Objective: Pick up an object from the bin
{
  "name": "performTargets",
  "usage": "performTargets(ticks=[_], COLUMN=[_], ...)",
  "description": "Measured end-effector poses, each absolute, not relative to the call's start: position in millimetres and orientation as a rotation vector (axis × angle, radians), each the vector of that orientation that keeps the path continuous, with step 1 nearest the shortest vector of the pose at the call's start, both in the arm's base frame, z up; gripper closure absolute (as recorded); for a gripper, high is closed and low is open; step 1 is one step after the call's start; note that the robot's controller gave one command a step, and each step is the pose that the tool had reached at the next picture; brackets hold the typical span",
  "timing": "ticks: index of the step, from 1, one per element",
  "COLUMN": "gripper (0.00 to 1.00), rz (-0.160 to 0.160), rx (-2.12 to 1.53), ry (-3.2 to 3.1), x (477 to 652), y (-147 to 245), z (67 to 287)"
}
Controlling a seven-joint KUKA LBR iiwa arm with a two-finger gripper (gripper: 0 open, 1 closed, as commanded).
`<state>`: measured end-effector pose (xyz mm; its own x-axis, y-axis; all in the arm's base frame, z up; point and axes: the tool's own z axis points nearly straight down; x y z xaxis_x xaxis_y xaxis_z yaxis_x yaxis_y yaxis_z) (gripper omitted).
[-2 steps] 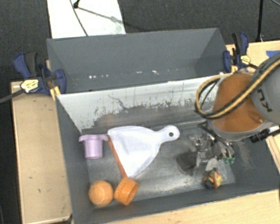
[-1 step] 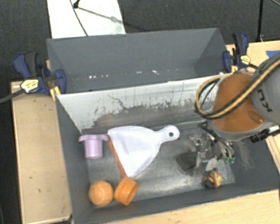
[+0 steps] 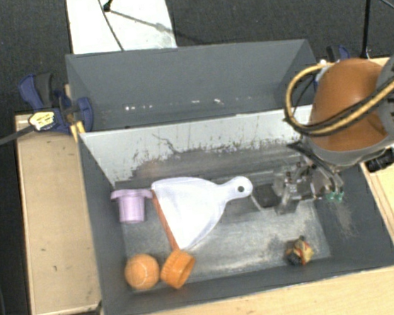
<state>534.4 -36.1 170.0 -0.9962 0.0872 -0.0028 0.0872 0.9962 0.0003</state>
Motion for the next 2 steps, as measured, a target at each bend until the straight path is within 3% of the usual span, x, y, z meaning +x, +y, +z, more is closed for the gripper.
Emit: performTargets(ticks=[1,2], gripper=[1.00,1.00], rz=[0.000,0.000], rx=[0.136,0.122], ry=[3.136,3.136], x=[534.4,505.7], y=[-36,-56], z=[170,263])
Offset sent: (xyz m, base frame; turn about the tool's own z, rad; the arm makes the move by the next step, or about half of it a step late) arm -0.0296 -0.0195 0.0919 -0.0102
